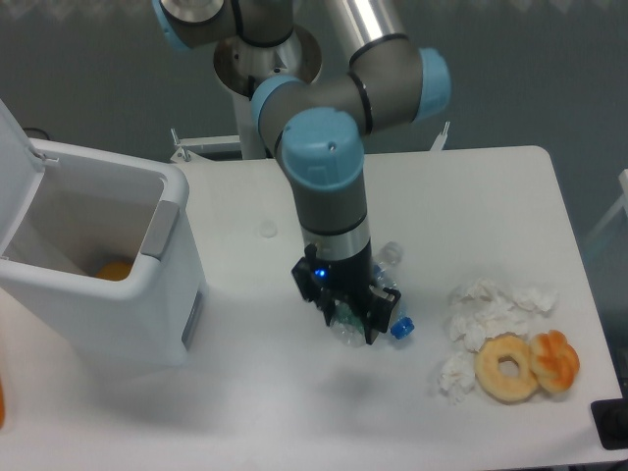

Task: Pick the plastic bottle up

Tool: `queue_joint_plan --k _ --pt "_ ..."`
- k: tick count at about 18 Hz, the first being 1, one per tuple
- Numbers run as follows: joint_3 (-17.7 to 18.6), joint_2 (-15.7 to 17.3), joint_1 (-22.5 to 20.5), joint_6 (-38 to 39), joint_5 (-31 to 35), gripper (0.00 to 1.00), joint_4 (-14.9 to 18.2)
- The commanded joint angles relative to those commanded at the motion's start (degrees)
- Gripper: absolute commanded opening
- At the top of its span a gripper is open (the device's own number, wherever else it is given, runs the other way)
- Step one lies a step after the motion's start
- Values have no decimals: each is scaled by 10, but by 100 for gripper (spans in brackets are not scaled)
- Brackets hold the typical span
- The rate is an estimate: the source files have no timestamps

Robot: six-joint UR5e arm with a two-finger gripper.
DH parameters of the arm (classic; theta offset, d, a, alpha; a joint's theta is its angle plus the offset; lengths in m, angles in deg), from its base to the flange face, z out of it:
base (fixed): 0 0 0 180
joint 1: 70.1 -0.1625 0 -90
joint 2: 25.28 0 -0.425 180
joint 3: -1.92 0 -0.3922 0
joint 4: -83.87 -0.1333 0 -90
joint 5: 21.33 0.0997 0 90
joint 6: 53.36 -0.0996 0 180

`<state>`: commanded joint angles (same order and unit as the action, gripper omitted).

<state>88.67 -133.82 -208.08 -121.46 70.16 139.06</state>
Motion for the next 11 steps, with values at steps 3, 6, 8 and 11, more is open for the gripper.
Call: queue_joint_plan --k 3,6,8,11 --pt "2 10 5 -3 -2 65 3" --pt "5 10 7 -5 -2 65 7" --pt "6 10 7 -5 -1 65 7" --pt "10 11 6 -5 -4 65 7"
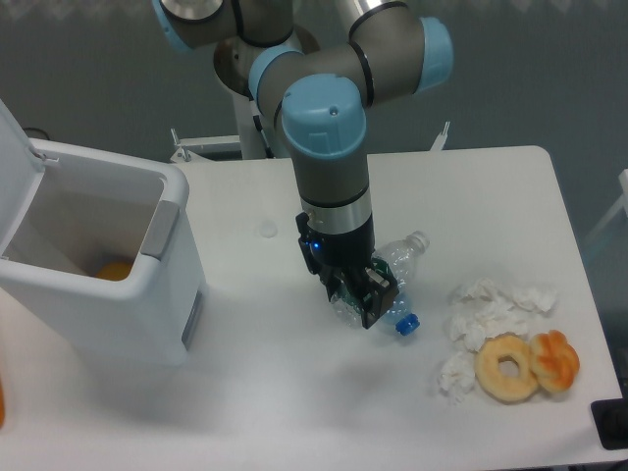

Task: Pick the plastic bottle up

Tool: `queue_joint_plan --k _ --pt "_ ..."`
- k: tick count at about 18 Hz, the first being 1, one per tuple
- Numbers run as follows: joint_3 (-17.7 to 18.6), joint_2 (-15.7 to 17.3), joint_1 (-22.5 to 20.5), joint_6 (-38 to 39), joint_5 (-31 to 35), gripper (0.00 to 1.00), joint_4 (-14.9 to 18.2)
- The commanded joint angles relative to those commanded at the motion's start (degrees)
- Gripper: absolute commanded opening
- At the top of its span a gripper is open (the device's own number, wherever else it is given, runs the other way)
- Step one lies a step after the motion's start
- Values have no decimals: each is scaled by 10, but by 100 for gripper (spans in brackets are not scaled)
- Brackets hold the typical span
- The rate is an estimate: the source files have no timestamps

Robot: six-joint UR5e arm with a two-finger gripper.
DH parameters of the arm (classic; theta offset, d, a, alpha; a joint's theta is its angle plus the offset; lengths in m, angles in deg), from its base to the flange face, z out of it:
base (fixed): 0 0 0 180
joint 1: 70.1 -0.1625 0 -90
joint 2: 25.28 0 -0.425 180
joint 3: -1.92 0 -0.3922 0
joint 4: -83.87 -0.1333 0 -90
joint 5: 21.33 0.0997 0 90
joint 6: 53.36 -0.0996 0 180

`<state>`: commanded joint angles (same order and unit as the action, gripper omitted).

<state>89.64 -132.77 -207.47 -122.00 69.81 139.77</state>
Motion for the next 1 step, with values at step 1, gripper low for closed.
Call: queue_joint_plan --k 1 --pt "0 -1 0 1 -1 65 0"
